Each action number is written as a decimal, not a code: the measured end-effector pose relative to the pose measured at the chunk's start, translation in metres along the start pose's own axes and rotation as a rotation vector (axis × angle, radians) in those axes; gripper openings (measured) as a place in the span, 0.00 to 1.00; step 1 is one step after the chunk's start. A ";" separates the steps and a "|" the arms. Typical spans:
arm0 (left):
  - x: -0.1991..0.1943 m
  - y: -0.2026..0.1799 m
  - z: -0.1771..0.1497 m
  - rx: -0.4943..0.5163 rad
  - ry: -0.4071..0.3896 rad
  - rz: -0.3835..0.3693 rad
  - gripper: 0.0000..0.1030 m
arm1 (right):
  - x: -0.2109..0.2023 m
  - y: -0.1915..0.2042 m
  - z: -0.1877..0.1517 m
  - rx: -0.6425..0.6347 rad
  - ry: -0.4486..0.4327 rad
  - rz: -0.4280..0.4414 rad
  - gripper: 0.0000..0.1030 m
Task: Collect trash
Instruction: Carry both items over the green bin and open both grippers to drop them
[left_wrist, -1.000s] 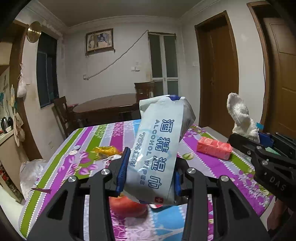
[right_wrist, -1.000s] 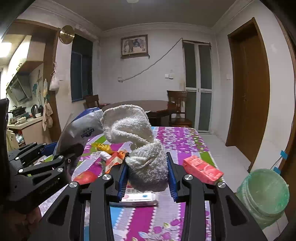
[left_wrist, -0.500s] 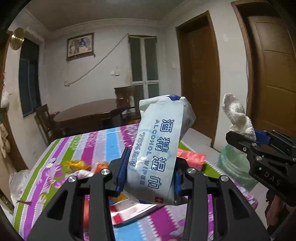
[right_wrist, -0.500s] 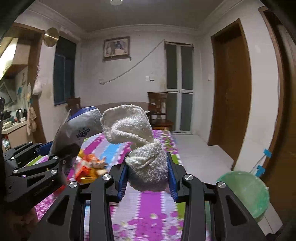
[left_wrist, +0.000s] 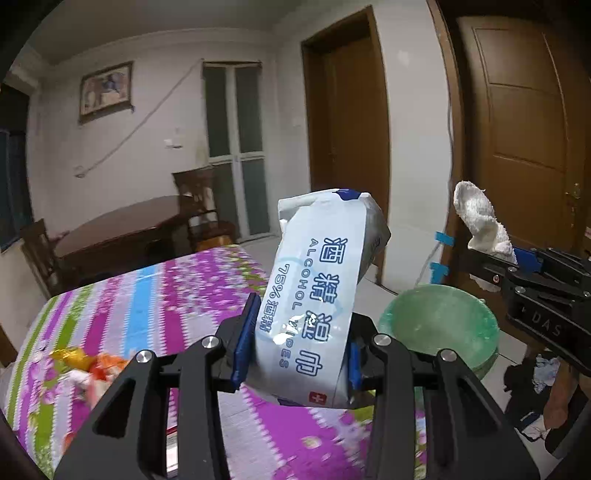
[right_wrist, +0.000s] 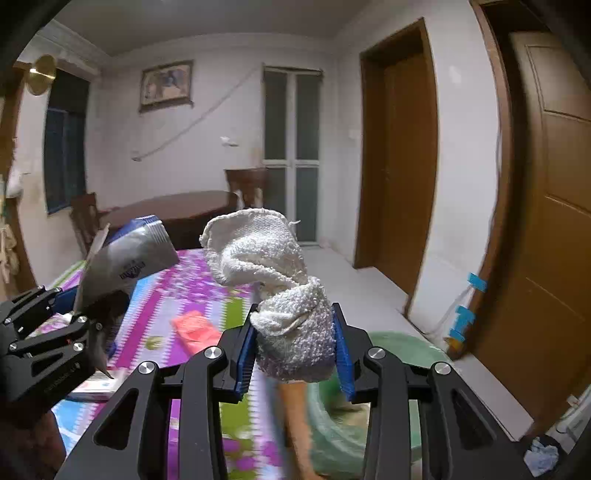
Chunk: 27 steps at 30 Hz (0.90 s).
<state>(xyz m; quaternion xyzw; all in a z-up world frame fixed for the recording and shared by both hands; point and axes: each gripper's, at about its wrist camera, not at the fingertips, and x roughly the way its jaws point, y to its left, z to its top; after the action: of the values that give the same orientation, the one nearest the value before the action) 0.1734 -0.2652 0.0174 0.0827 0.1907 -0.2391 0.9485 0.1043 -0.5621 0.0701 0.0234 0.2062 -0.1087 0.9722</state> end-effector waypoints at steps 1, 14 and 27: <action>0.005 -0.004 0.001 0.003 0.006 -0.012 0.37 | 0.006 -0.011 0.001 0.009 0.016 -0.008 0.37; 0.104 -0.084 0.009 0.071 0.171 -0.168 0.37 | 0.103 -0.151 -0.014 0.131 0.257 -0.090 0.37; 0.189 -0.137 -0.013 0.110 0.361 -0.189 0.37 | 0.186 -0.192 -0.064 0.183 0.448 -0.109 0.37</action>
<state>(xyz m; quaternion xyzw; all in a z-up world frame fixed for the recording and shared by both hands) 0.2563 -0.4607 -0.0797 0.1578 0.3509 -0.3184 0.8664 0.2021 -0.7810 -0.0638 0.1239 0.4069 -0.1711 0.8887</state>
